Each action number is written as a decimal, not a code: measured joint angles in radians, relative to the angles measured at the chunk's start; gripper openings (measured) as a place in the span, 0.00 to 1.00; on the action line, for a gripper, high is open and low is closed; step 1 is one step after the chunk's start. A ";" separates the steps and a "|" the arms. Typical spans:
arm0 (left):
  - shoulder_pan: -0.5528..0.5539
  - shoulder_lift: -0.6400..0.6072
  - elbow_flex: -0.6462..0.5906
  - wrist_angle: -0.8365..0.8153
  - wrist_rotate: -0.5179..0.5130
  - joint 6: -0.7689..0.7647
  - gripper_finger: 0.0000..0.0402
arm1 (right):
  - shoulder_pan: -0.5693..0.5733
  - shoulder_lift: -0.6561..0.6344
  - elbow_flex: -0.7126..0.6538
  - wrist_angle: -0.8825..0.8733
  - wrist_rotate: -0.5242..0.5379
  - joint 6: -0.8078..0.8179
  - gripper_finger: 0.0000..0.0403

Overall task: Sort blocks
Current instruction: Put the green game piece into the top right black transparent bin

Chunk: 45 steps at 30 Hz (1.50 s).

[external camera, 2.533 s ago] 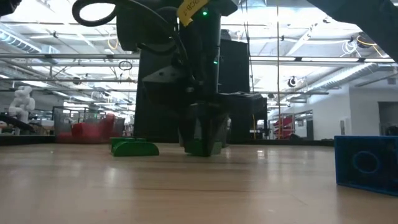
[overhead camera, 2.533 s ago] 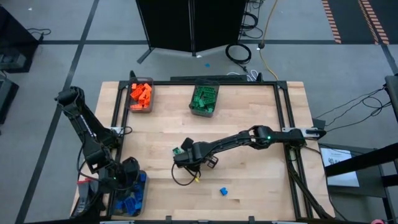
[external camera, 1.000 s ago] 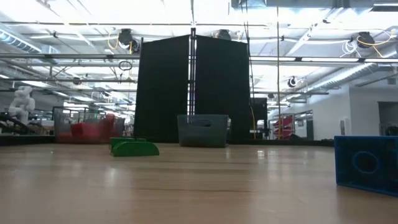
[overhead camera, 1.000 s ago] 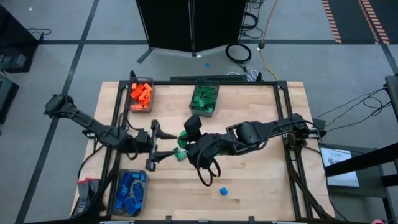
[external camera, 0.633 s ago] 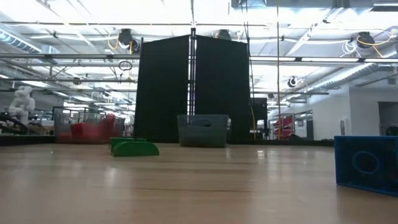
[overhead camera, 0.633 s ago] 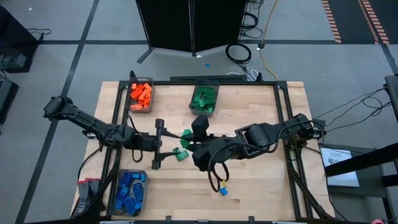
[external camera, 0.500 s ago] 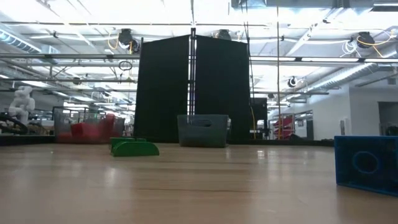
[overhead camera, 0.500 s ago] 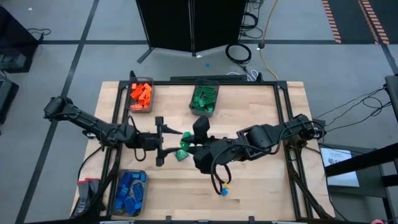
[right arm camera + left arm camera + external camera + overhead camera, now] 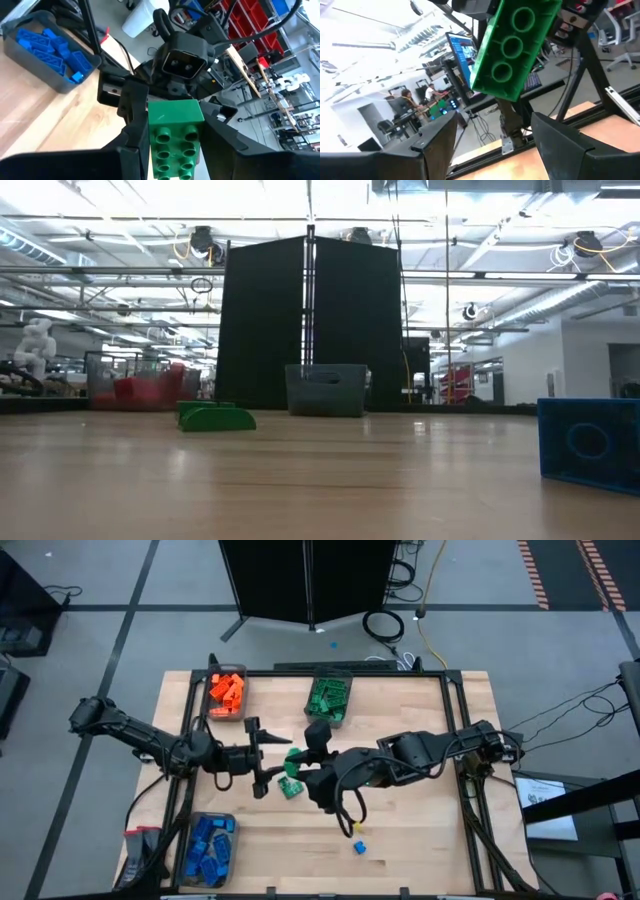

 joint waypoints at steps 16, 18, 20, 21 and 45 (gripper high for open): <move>-0.001 0.000 0.000 0.099 0.066 0.005 0.64 | -0.046 0.015 0.001 0.023 -0.061 -0.033 0.29; 0.002 0.001 0.000 0.100 0.066 0.005 0.64 | -0.054 0.017 0.001 0.052 -0.090 -0.045 0.29; 0.011 0.009 0.000 0.104 0.066 0.004 0.64 | -0.058 0.020 0.001 0.072 -0.111 -0.065 0.29; 0.015 0.013 -0.001 0.100 0.065 0.003 0.64 | -0.060 0.021 0.001 0.081 -0.113 -0.068 0.29; 0.044 0.043 -0.002 0.141 0.054 0.013 0.38 | -0.082 0.031 0.001 0.037 -0.135 0.003 0.29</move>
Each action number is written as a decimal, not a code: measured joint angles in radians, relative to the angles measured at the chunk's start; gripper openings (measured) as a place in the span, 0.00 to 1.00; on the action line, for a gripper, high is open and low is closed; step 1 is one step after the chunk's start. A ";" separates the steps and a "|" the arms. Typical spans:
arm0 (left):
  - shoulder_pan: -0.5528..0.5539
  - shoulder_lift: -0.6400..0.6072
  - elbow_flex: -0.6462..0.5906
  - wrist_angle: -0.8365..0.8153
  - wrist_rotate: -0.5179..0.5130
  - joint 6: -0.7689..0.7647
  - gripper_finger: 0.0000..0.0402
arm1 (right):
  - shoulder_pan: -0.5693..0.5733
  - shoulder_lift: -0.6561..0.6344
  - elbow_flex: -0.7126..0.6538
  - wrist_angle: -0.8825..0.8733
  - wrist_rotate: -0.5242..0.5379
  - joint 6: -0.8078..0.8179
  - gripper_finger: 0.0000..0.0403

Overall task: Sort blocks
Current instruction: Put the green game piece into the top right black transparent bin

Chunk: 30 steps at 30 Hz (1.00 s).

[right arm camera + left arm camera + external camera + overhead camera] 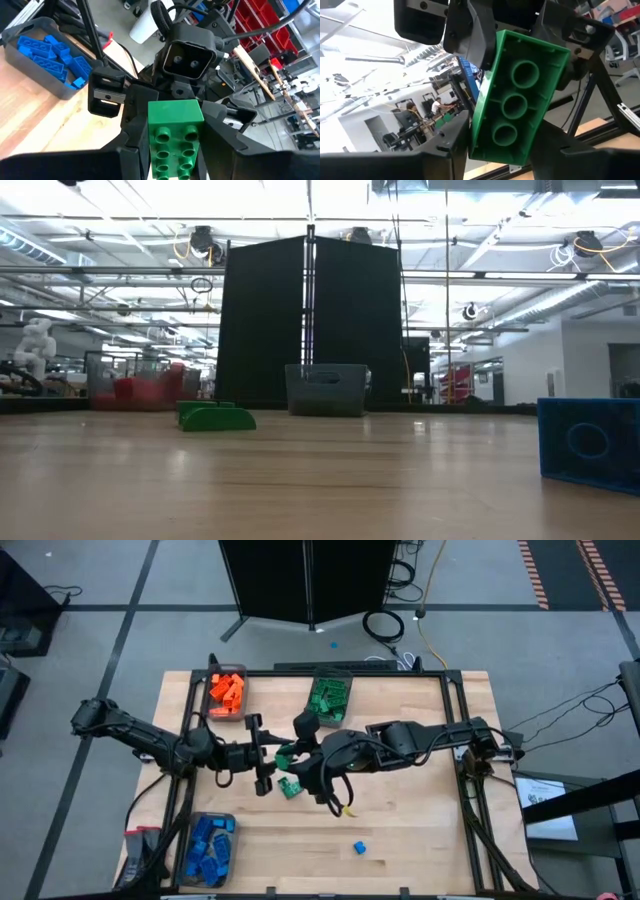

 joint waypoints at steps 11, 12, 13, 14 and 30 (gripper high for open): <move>0.063 0.000 0.000 -0.072 -0.153 0.012 0.35 | 0.021 -0.039 -0.001 -0.174 0.180 0.061 0.63; 0.084 0.001 0.000 -0.088 -0.163 -0.004 0.35 | 0.030 -0.055 -0.001 -0.198 0.190 0.080 0.67; 0.109 0.008 0.000 -0.096 -0.170 -0.022 0.35 | 0.038 -0.070 -0.002 -0.218 0.200 0.103 0.70; 0.138 0.017 0.001 -0.106 -0.171 -0.040 0.35 | 0.044 -0.087 -0.002 -0.234 0.207 0.127 0.72; 0.727 0.390 0.139 -0.163 0.266 -0.610 0.35 | 0.050 -0.240 -0.001 -0.616 0.215 0.542 0.67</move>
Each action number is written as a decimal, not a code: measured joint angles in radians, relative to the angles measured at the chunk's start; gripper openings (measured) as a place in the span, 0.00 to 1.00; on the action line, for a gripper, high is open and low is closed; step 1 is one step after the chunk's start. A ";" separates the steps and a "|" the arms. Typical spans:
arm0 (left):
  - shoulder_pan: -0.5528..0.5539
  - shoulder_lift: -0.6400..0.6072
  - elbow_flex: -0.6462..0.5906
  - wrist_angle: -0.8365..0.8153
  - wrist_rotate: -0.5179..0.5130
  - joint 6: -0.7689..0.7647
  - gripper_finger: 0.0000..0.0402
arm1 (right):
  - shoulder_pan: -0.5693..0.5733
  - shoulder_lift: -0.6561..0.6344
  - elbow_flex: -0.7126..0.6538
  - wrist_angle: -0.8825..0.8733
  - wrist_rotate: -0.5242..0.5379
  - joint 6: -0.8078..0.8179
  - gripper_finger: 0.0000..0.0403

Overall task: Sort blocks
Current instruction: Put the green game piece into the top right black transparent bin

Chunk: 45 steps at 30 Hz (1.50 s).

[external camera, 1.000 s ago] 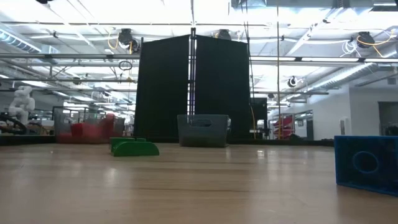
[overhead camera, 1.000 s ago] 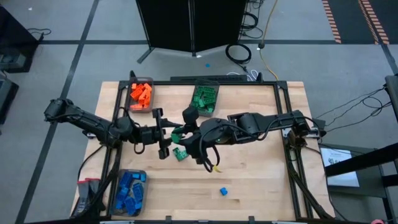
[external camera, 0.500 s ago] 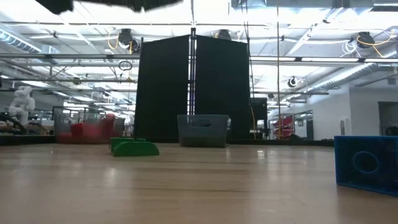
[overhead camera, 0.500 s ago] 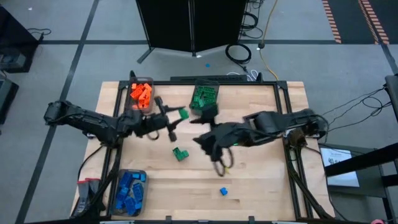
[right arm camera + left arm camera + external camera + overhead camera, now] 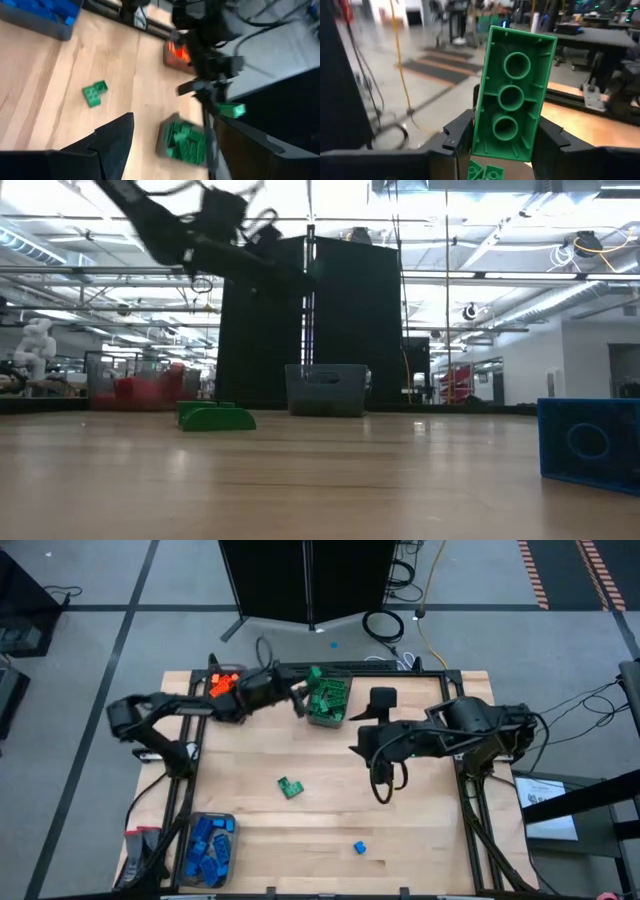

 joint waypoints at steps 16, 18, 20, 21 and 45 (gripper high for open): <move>0.044 0.346 0.533 -0.831 0.033 0.225 0.46 | 0.000 0.030 0.000 -0.118 -0.060 0.160 0.66; 0.042 0.359 0.535 -0.863 0.034 0.264 0.53 | 0.000 0.033 0.000 -0.119 -0.083 0.173 0.66; 0.040 0.367 0.534 -0.871 0.034 0.286 0.60 | 0.005 0.033 0.000 -0.125 -0.088 0.186 0.66; 0.040 0.367 0.534 -0.879 0.034 0.293 0.63 | 0.005 0.033 0.000 -0.130 -0.089 0.195 0.66; -0.376 -0.235 0.158 -1.452 0.375 0.179 0.75 | 0.037 0.038 -0.619 0.516 -0.272 -0.055 0.66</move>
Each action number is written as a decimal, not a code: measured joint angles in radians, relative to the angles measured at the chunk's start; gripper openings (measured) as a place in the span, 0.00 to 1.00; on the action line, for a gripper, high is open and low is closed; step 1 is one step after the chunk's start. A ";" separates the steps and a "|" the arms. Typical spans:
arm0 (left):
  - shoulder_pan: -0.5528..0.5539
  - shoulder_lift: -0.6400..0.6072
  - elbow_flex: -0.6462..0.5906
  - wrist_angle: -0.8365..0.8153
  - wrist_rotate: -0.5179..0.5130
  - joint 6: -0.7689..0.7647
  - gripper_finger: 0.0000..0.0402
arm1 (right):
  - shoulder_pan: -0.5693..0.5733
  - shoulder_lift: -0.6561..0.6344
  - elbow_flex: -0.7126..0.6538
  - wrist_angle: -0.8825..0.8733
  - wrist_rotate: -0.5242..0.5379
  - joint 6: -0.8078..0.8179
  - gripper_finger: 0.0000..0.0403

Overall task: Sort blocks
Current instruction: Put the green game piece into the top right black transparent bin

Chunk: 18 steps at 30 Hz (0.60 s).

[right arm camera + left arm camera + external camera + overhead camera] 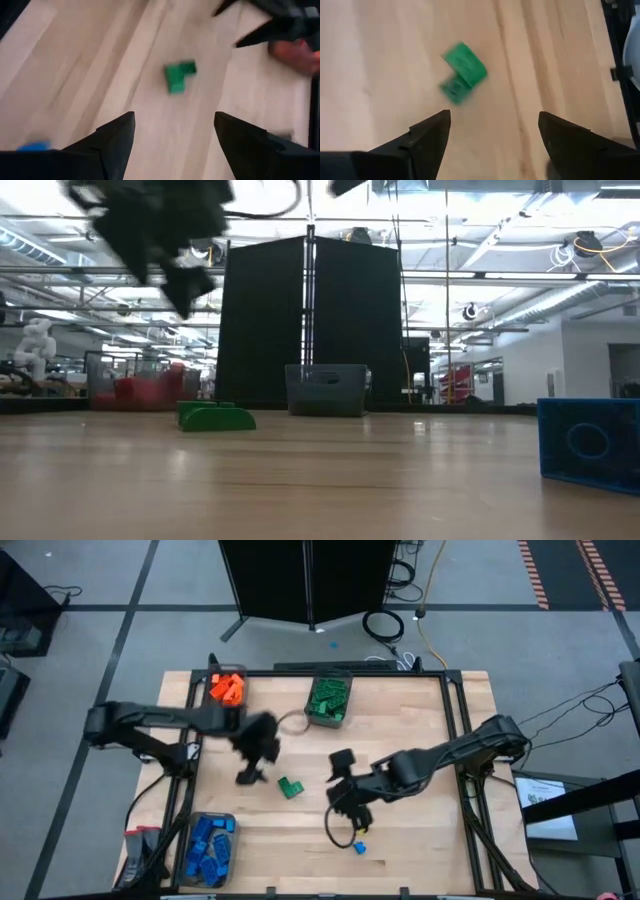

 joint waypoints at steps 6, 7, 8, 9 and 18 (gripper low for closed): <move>-0.217 -0.158 -0.182 0.106 -0.117 -0.256 0.75 | -0.076 0.000 -0.232 0.542 -0.034 -0.086 0.66; -0.248 -0.177 -0.199 0.122 -0.142 -0.286 0.75 | -0.090 0.004 -0.259 0.625 -0.064 -0.087 0.66; -0.276 -0.194 -0.214 0.139 -0.166 -0.315 0.75 | -0.105 0.019 -0.274 0.700 -0.096 -0.086 0.66; -0.303 -0.210 -0.225 0.152 -0.183 -0.339 0.75 | -0.117 0.035 -0.281 0.754 -0.123 -0.082 0.66; -0.485 -0.247 -0.234 0.203 -0.248 -0.485 0.75 | -0.171 0.220 -0.280 0.883 -0.228 -0.070 0.66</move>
